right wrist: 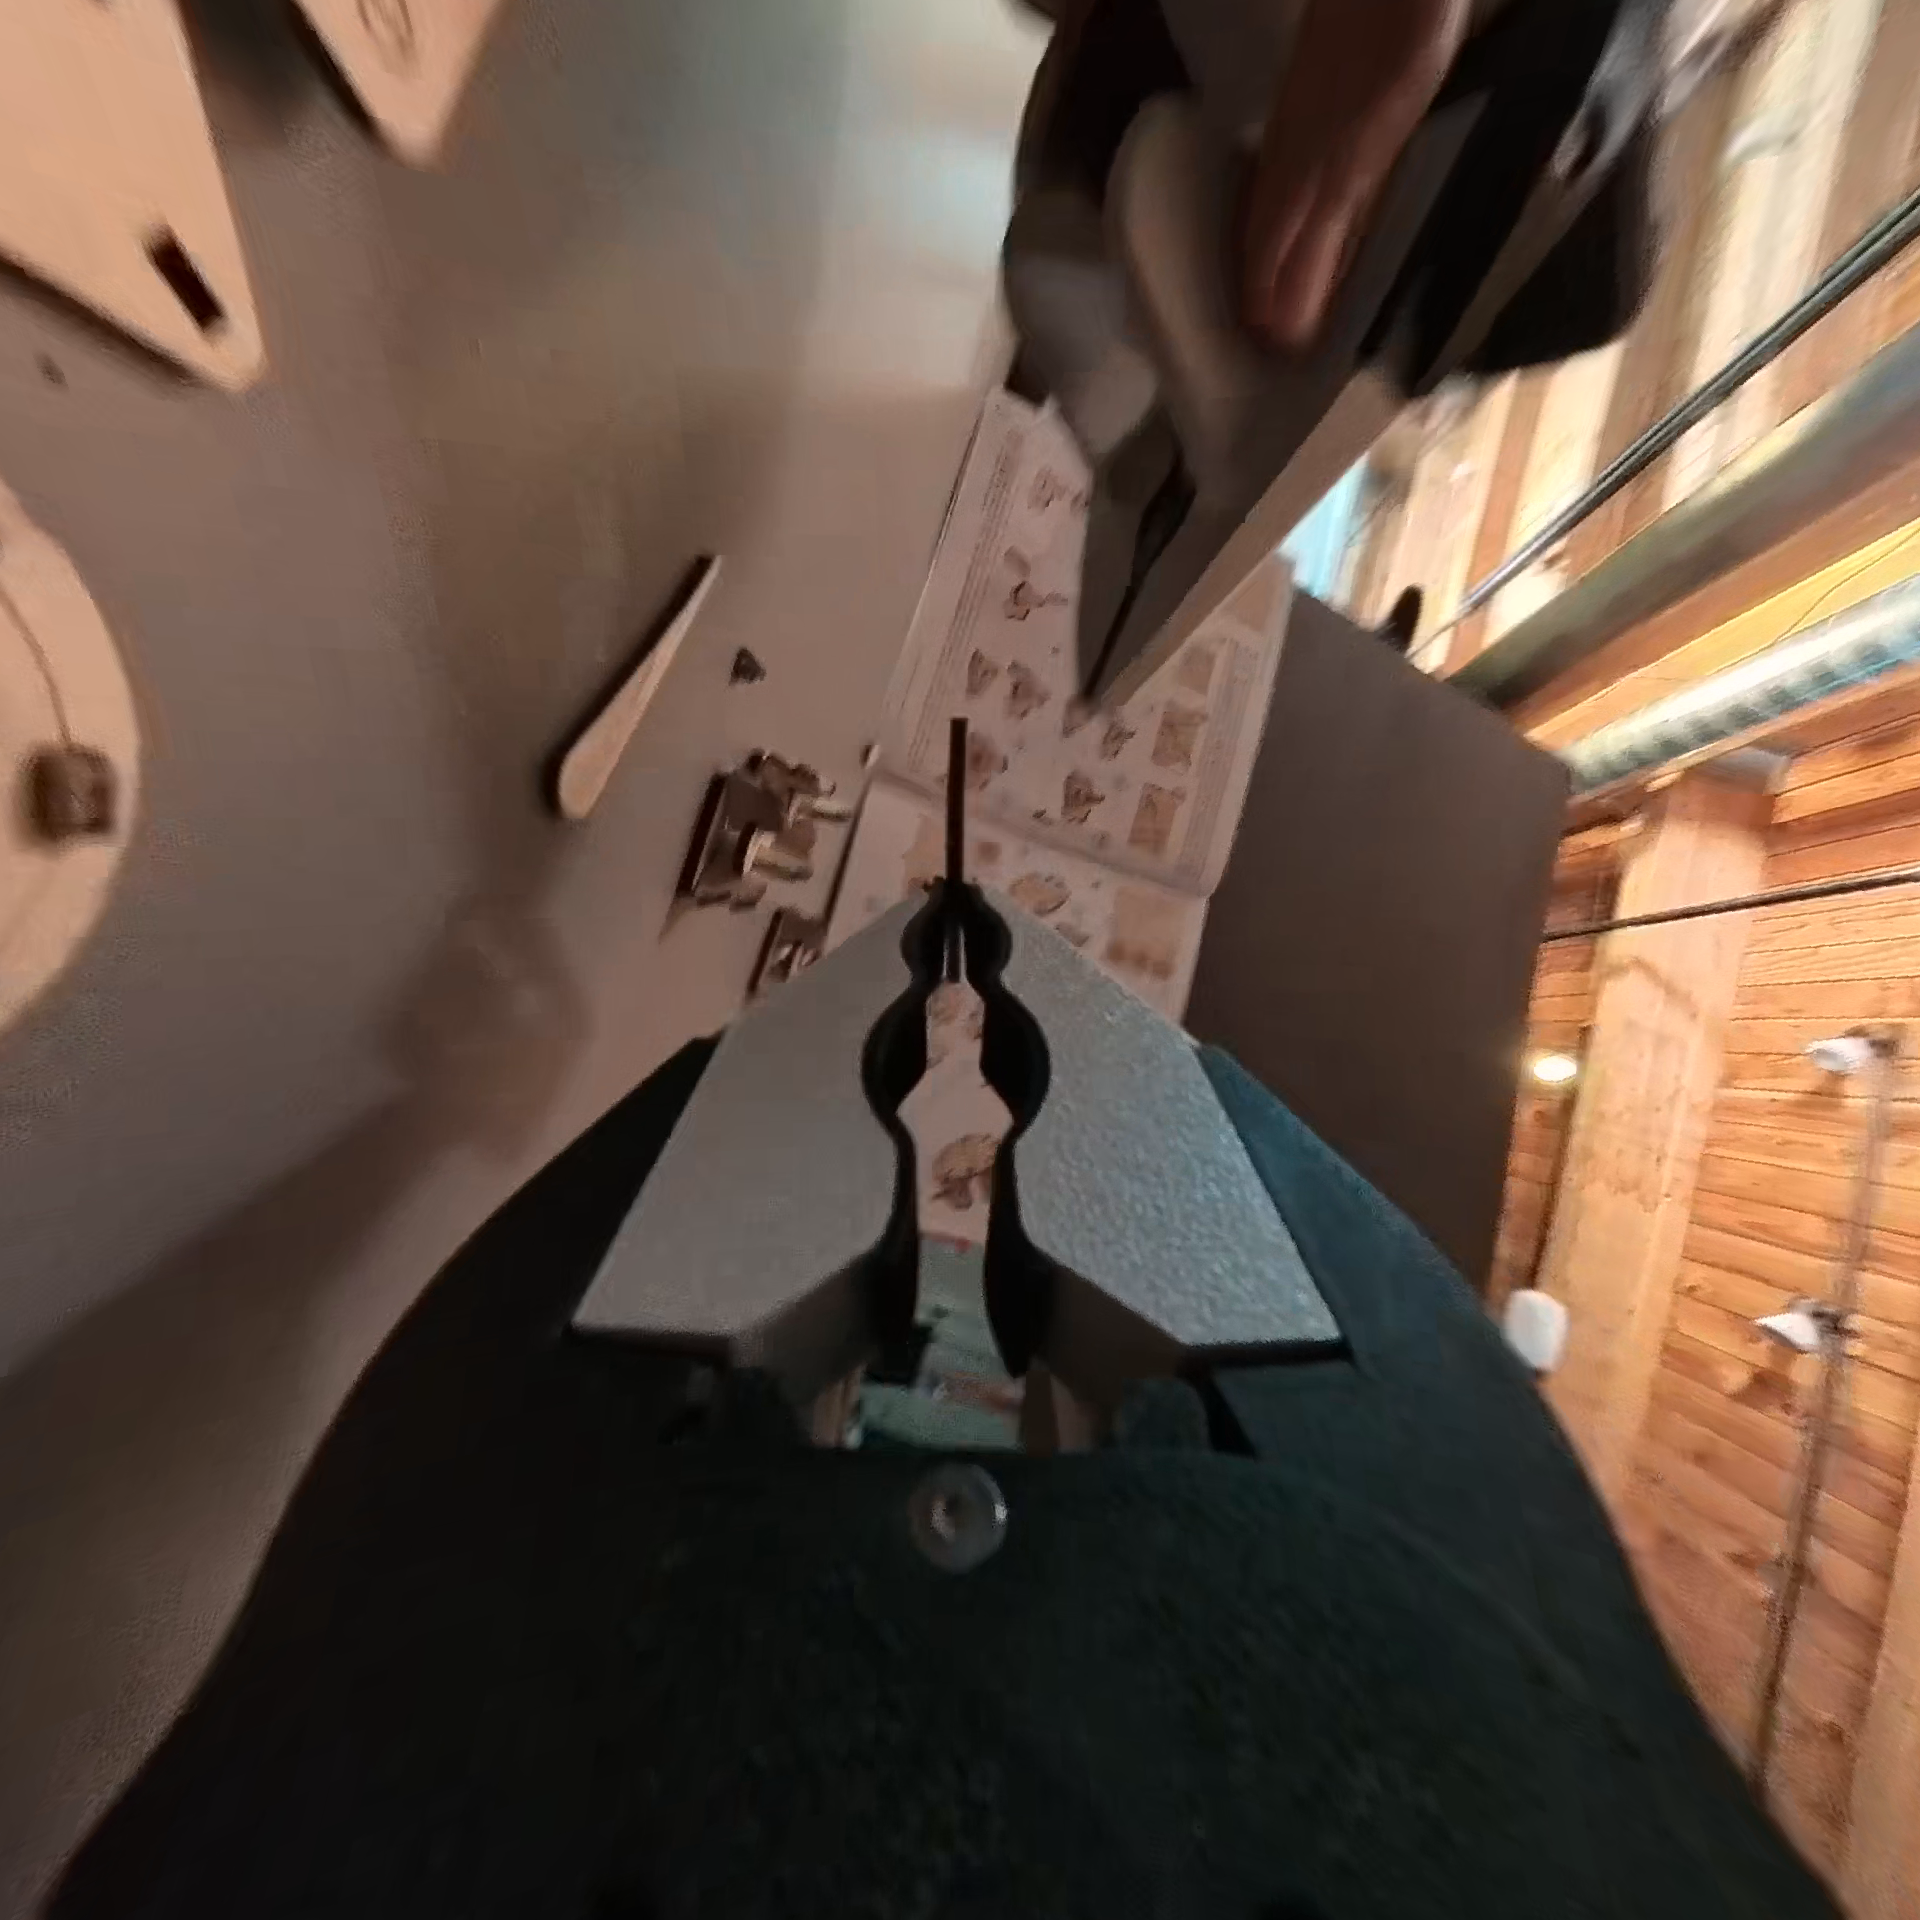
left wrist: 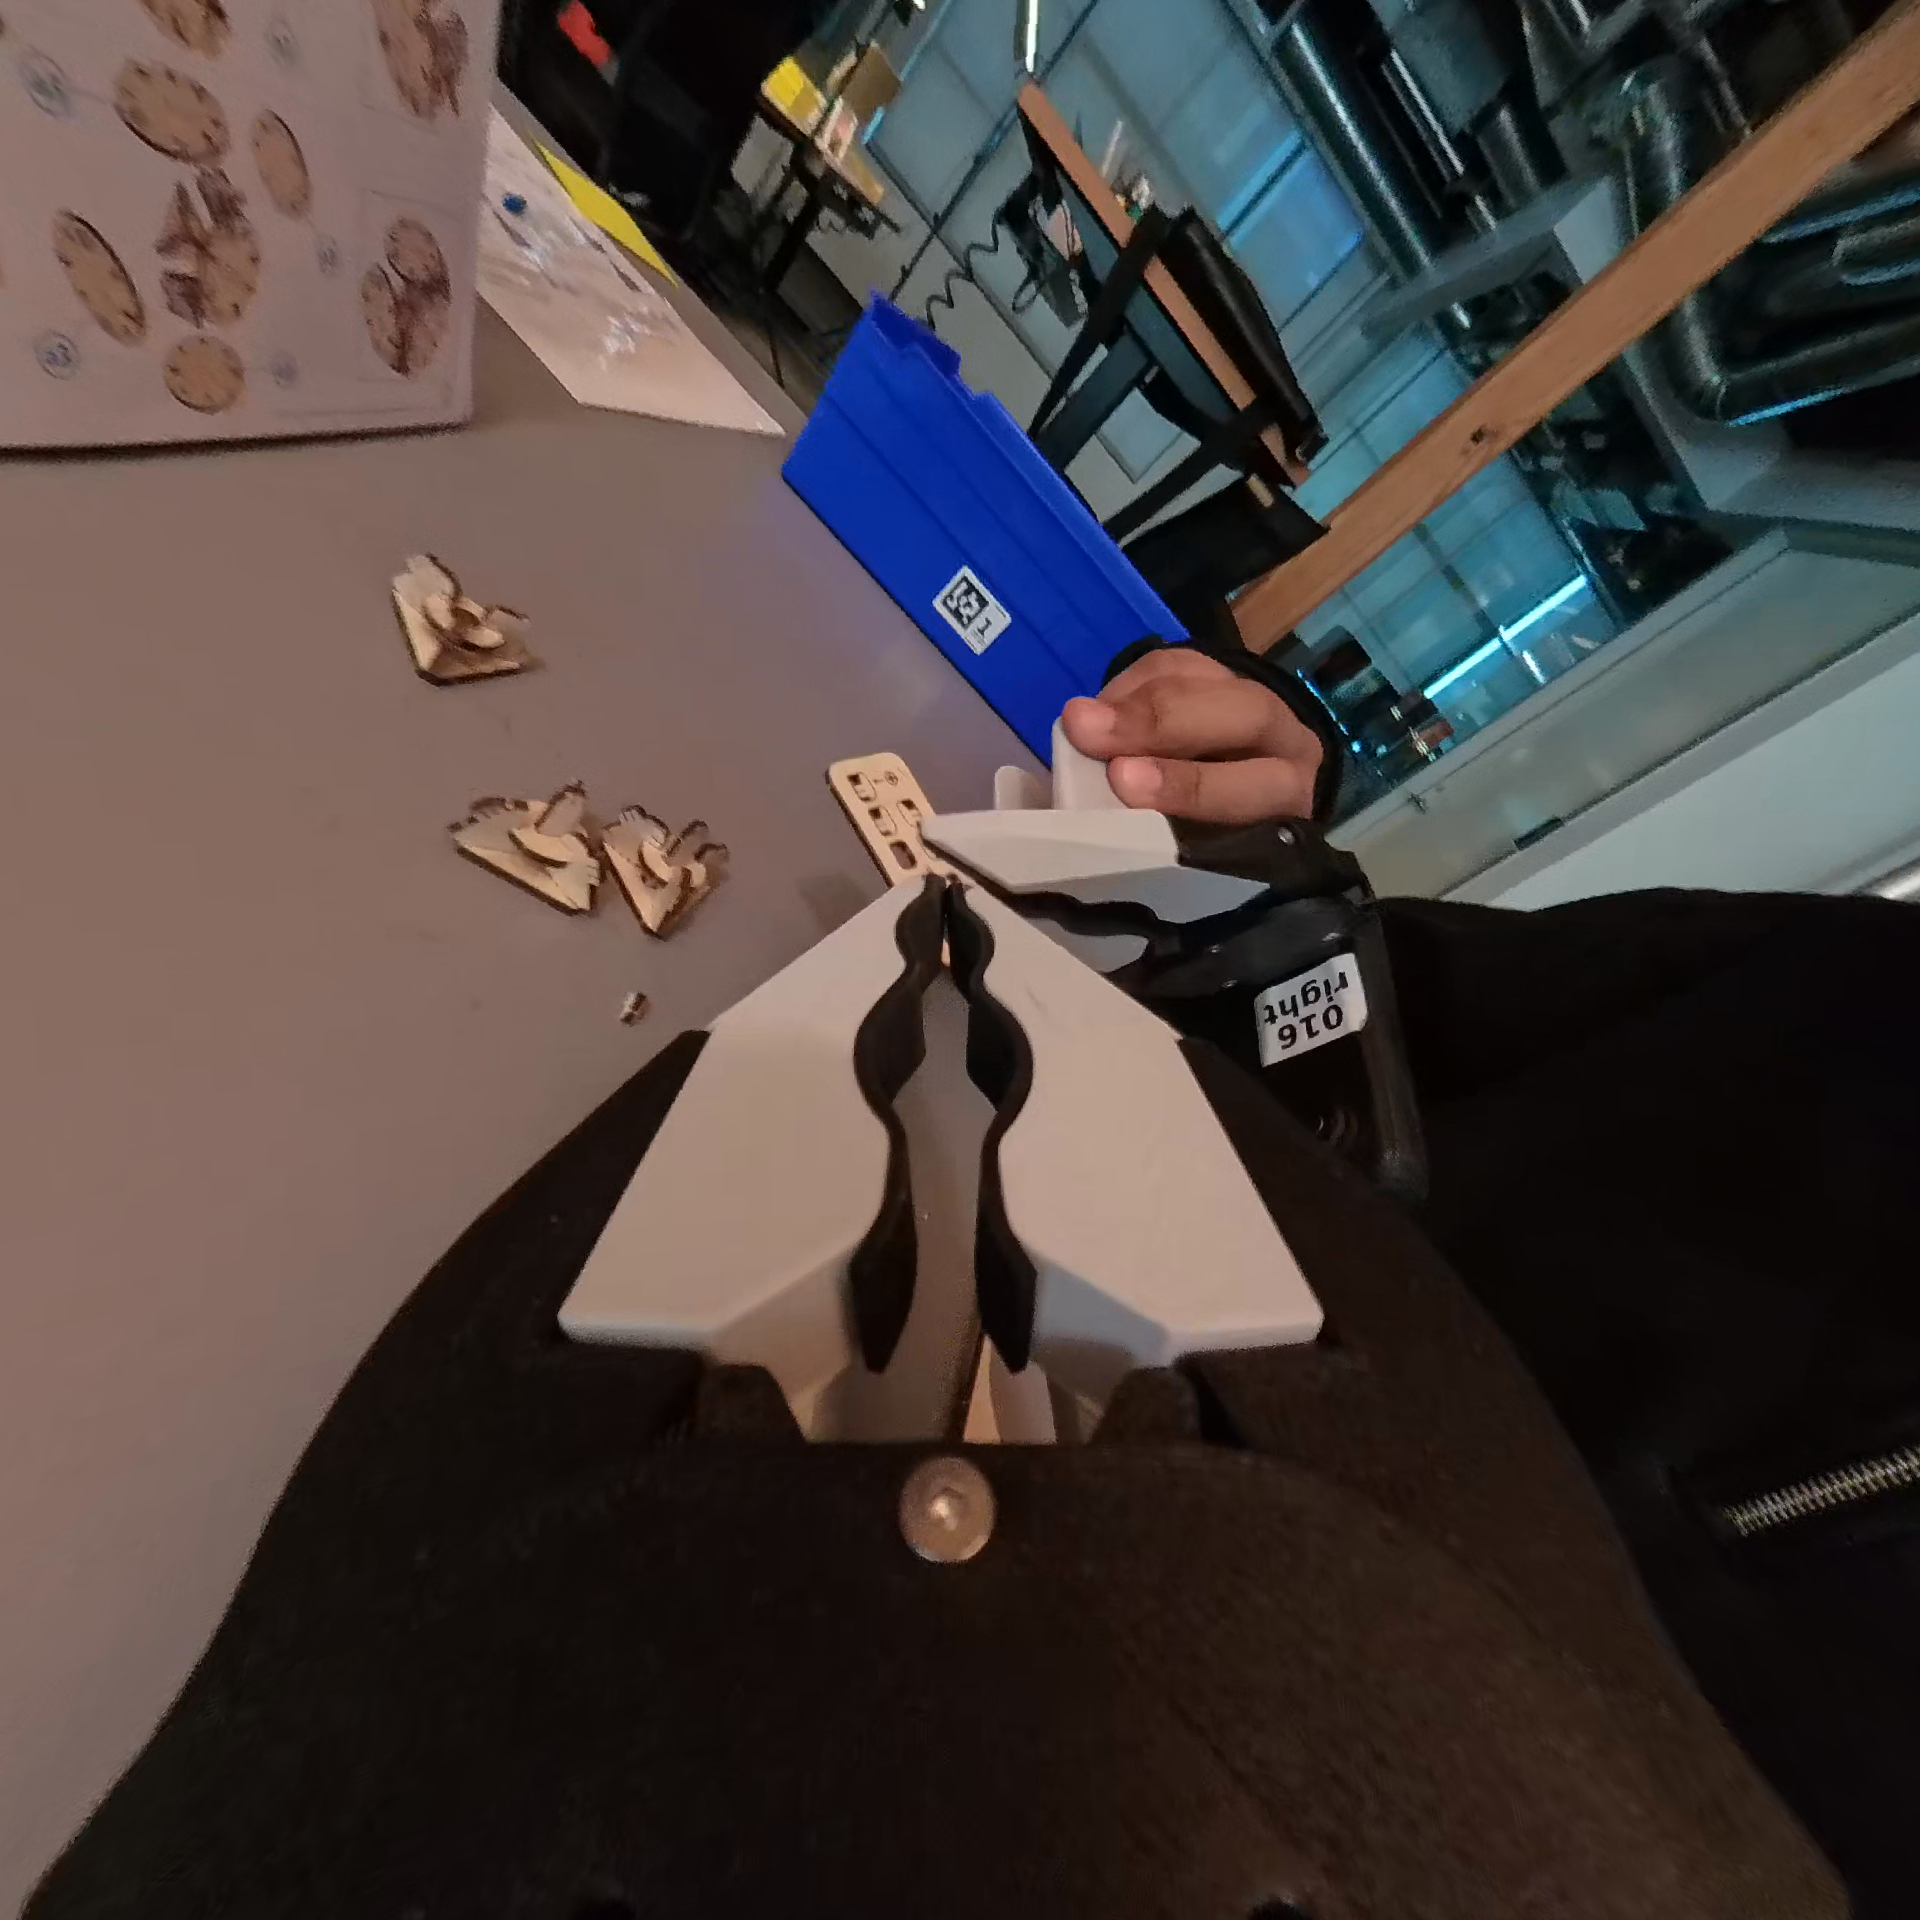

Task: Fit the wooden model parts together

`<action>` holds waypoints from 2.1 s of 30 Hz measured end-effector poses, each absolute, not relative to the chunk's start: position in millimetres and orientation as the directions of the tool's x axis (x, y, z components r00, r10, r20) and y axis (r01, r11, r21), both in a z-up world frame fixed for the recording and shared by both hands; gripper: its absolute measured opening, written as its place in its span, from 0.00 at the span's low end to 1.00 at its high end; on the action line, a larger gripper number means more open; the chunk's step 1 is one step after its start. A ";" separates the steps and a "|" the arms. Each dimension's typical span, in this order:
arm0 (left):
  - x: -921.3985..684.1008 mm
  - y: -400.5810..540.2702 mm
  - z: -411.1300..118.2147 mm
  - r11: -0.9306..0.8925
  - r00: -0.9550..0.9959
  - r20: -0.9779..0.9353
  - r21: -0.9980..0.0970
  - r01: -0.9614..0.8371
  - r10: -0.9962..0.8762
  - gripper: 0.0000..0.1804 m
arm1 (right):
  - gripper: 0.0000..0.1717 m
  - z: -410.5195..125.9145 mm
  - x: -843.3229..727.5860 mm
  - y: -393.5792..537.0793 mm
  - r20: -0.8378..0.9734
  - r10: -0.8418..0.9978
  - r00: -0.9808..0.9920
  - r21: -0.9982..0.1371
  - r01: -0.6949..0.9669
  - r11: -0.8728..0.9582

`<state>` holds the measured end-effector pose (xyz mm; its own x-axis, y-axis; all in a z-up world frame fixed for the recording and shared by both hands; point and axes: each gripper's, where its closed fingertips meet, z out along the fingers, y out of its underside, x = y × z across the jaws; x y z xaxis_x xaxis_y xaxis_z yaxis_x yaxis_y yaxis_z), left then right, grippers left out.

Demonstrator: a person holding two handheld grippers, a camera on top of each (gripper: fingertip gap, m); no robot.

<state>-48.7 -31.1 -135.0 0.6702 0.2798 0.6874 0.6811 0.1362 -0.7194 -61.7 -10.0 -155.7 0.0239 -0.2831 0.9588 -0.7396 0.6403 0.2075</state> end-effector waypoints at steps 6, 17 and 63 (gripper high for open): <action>-64.4 -49.0 -149.9 0.117 0.643 0.646 -0.737 0.666 0.412 0.03 | 0.01 -200.2 -99.2 44.2 0.858 -0.341 -0.385 0.048 -0.600 0.799; -75.9 -46.6 -192.9 -0.177 0.639 0.362 -0.764 0.620 0.678 0.18 | 0.28 -194.9 -92.1 64.8 0.693 -0.050 -0.720 -0.368 -0.412 0.834; -21.4 6.1 -119.5 -0.164 0.909 0.073 -0.975 0.152 0.409 0.03 | 0.01 -109.0 -17.1 -3.6 -0.396 0.049 -0.917 -0.916 0.398 0.045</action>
<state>-21.4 6.1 -119.5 0.9094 0.4095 0.0730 0.1521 -0.1640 -0.9747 -17.1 -3.6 -109.0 -0.9171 0.0486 -0.3957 0.3978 0.0454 -0.9163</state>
